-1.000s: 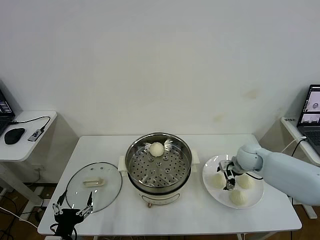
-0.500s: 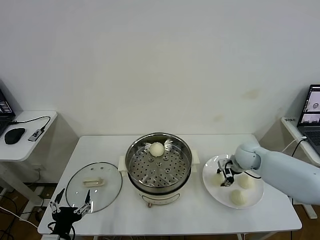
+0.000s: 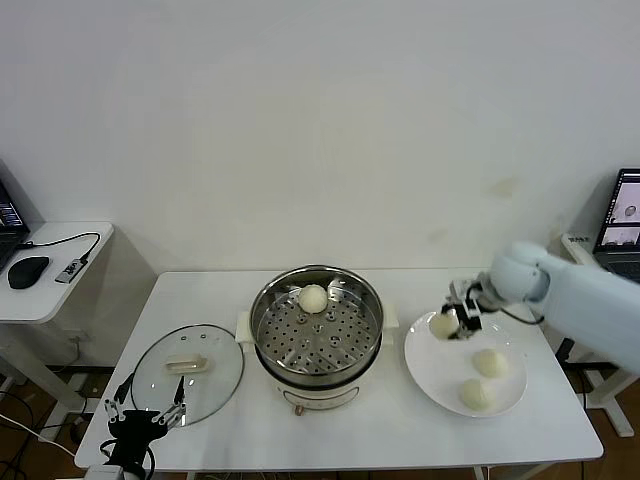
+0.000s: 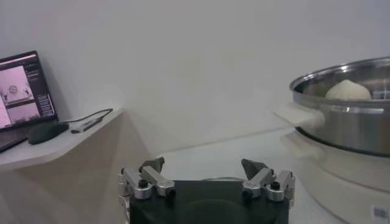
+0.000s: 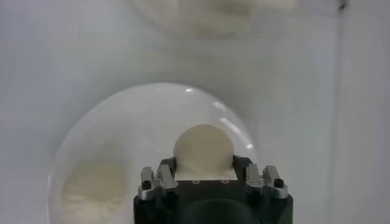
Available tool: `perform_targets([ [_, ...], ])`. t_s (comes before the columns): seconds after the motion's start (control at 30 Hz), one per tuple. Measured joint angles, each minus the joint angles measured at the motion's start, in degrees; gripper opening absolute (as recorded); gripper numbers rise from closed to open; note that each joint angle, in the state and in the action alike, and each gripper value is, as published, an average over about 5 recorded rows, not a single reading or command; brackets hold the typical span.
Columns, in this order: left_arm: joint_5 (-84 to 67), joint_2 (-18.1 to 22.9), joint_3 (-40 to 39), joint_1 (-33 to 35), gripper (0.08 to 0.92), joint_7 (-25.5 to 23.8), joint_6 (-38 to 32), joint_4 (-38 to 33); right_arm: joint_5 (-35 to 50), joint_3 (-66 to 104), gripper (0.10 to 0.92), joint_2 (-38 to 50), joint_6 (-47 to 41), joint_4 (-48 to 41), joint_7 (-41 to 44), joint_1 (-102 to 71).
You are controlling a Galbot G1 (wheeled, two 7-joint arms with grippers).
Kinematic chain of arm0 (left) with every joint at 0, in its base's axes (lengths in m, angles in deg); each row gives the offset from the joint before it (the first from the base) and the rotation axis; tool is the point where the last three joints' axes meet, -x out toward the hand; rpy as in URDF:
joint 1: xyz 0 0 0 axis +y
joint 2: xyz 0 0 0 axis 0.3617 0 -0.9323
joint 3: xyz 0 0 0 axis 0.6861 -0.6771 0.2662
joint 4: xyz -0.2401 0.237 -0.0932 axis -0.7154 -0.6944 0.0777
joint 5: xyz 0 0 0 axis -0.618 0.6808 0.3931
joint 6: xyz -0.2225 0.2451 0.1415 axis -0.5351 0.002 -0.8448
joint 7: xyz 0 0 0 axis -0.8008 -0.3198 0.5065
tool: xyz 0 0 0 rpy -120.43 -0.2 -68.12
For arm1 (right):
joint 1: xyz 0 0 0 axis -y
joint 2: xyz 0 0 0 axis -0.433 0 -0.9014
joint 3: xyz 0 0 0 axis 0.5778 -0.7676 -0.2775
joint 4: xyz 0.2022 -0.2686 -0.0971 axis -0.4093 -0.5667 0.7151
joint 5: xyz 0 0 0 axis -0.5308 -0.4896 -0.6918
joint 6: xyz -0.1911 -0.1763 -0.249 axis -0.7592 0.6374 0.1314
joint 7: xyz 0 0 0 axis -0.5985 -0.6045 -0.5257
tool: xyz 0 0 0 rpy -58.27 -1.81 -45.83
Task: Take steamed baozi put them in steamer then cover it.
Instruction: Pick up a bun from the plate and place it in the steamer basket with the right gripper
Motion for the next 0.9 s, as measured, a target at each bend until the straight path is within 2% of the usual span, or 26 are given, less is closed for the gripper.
perform_targets([
  [0.23, -0.2, -0.5, -0.3, -0.2, 0.823, 0.1, -0.3, 0.3, 10.4, -5.7, 0.601, -6.3, -4.6, 3.0, -3.8, 10.2],
  [0.5, -0.2, 0.1, -0.3, -0.3, 0.823, 0.3, -0.8, 0.4, 20.4, -8.4, 0.599, -17.4, -10.9, 2.7, -9.1, 12.9],
  [0.9, -0.1, 1.1, 0.2, -0.1, 0.823, 0.4, -1.6, 0.5, 26.4, -9.7, 0.594, -31.5, -17.0, -3.1, -14.0, 8.5],
])
